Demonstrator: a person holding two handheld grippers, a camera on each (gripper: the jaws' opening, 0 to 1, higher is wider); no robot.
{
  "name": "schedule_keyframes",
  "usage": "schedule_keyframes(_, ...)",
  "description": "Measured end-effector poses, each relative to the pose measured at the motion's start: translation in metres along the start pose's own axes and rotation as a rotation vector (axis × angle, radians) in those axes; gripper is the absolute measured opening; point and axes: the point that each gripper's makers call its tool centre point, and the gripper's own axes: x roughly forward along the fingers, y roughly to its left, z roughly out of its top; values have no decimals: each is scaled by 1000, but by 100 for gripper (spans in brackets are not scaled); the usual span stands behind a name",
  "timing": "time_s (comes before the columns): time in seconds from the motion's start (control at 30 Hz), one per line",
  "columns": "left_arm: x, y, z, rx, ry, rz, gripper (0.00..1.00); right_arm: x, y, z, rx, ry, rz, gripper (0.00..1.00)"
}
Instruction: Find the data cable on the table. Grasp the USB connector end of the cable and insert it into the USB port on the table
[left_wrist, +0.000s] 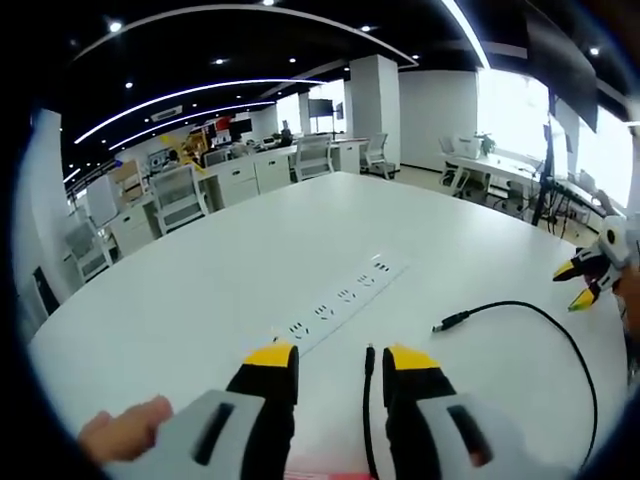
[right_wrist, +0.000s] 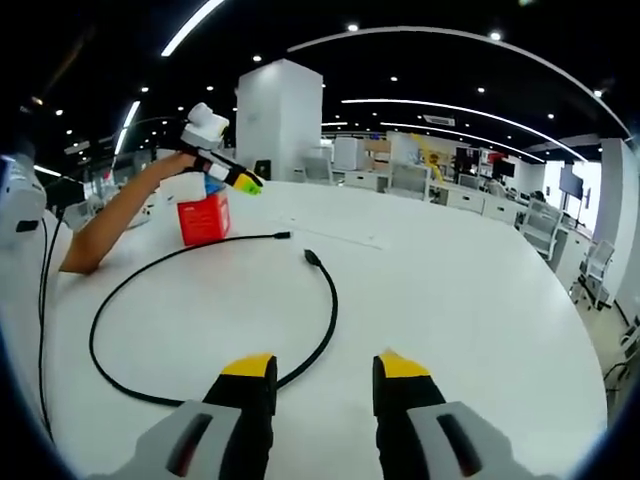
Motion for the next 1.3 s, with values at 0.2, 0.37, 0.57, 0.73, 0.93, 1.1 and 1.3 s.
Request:
schedule_keyframes(0.2,1,0,-2,1,16,0,33,4,-4,3,-19,14,4,41)
schedule_keyframes(0.37,2,-1,-4,-6,33,-6,33,7,-7,4,-33,24,11,41)
schedule_keyframes(0.57,1,0,-2,-13,14,-4,33,11,-10,7,-42,23,23,41)
schedule_keyframes(0.73,1,-1,-2,-13,14,-4,33,18,-13,10,-51,27,30,40)
schedule_keyframes(0.93,1,-1,-2,-13,16,-3,33,31,-11,14,-45,17,64,40)
schedule_keyframes(1.1,1,-1,-1,-12,13,-3,33,42,-11,17,-35,10,90,39)
schedule_keyframes(1.3,0,-1,-1,-11,13,-3,33,52,-11,22,-38,-6,107,38)
